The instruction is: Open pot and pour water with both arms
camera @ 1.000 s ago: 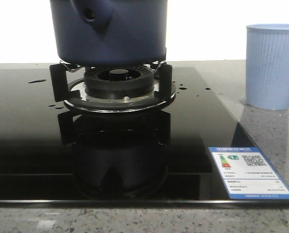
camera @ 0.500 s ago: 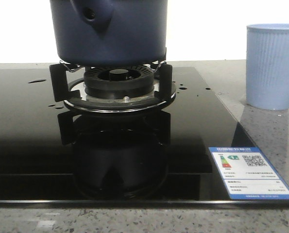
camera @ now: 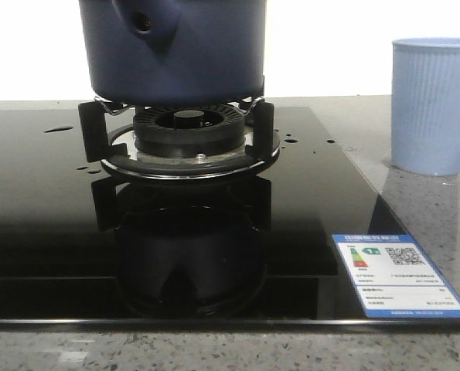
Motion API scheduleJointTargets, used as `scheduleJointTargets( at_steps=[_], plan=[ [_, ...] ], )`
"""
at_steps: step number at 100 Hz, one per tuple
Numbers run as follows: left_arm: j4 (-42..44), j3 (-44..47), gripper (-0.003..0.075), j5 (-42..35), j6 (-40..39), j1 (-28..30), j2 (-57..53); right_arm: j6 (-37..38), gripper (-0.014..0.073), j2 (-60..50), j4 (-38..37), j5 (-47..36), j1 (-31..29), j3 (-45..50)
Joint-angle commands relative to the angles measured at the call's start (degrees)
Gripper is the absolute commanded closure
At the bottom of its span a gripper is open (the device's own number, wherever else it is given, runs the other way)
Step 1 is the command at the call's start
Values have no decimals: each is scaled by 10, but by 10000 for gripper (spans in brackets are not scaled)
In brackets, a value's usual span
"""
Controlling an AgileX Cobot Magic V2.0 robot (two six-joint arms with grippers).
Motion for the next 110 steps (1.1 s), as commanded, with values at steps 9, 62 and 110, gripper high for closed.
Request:
scheduleJointTargets(
  at_steps=[9,62,110],
  plan=[
    [23,48,739,-59,-14,-6,-61,0,660,4,-13,23,-1,-13],
    [11,100,739,66,-14,-5,-137,0,660,4,-13,23,-1,-13],
    [11,100,739,65,-14,-5,-137,0,660,4,-13,23,-1,-13]
  ],
)
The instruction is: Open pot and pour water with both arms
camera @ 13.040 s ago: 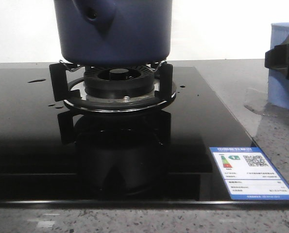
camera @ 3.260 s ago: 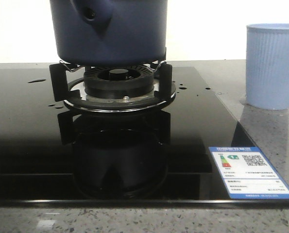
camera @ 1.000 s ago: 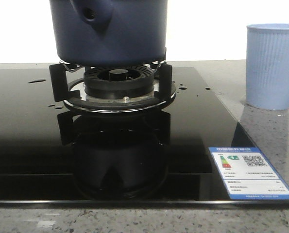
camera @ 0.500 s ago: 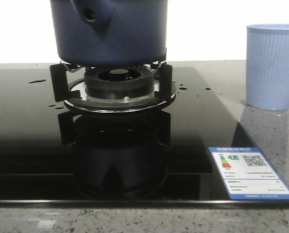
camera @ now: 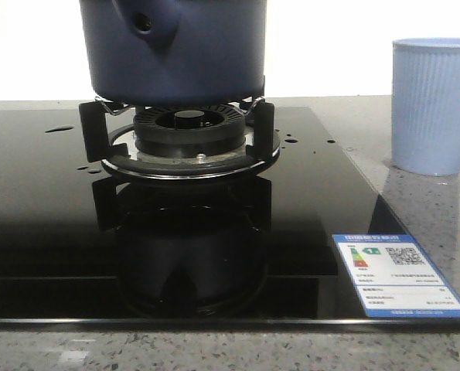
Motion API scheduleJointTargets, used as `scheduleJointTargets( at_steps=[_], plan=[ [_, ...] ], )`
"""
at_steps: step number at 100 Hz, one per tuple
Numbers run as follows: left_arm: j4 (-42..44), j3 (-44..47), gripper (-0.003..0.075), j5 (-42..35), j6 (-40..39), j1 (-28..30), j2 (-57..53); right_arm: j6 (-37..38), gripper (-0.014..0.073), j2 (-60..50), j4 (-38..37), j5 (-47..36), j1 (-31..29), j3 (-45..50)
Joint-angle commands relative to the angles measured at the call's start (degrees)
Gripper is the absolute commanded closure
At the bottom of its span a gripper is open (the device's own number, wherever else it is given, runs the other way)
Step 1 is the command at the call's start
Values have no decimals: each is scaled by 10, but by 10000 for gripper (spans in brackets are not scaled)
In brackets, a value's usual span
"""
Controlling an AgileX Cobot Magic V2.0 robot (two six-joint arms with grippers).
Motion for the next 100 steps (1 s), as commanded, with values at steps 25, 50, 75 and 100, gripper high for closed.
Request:
scheduleJointTargets(
  at_steps=[25,50,75,100],
  plan=[
    [-1,19,739,-27,-7,-4,-15,-1,660,4,-13,23,-1,-13],
    [-1,19,739,-27,-7,-4,-15,-1,660,4,-13,125,-1,20],
    [-1,19,739,-27,-7,-4,-15,-368,660,3,317,229,-1,71],
    [-1,19,739,-27,-7,-4,-15,-604,660,-28,555,341,6,80]
  ],
)
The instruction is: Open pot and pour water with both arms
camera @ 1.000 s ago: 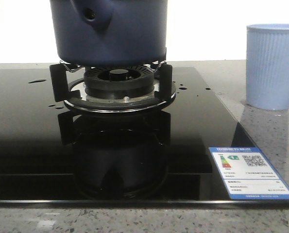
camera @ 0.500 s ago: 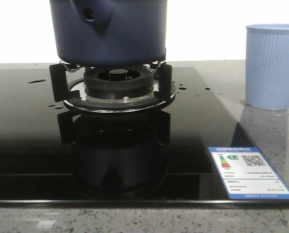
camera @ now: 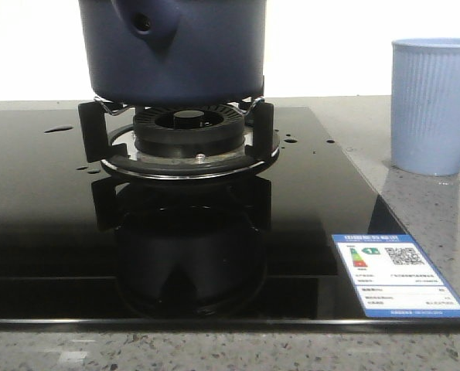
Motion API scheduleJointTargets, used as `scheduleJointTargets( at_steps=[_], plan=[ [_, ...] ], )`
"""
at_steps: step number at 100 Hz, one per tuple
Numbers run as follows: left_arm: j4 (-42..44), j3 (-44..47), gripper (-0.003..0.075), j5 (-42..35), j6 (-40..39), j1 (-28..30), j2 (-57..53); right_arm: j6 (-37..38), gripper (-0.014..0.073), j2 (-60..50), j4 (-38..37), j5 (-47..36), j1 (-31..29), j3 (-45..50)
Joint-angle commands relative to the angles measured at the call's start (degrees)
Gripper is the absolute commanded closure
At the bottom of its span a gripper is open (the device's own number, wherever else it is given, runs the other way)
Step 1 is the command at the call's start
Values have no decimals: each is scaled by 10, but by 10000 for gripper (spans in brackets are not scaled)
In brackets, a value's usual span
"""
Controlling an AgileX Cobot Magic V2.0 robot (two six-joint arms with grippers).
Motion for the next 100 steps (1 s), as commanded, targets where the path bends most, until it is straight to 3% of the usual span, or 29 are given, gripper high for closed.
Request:
scheduleJointTargets(
  at_steps=[1,29,34,43,51,56,73,100],
  plan=[
    [-1,20,739,-27,-7,-4,-15,-37,660,2,34,23,1,-9],
    [-1,20,739,-27,-7,-4,-15,-35,660,3,46,51,1,23],
    [-1,20,739,-27,-7,-4,-15,-41,660,1,89,49,1,36],
    [-1,20,739,-27,-7,-4,-15,-175,660,-7,223,47,1,63],
    [-1,20,739,-27,-7,-4,-15,-354,660,-19,407,51,1,86],
    [-1,20,739,-27,-7,-4,-15,-412,660,-29,456,51,1,99],
    [-1,20,739,-27,-7,-4,-15,-416,660,-71,468,54,-8,149],
    [-1,20,739,-27,-7,-4,-15,-416,660,-125,507,205,-33,148]
  ],
)
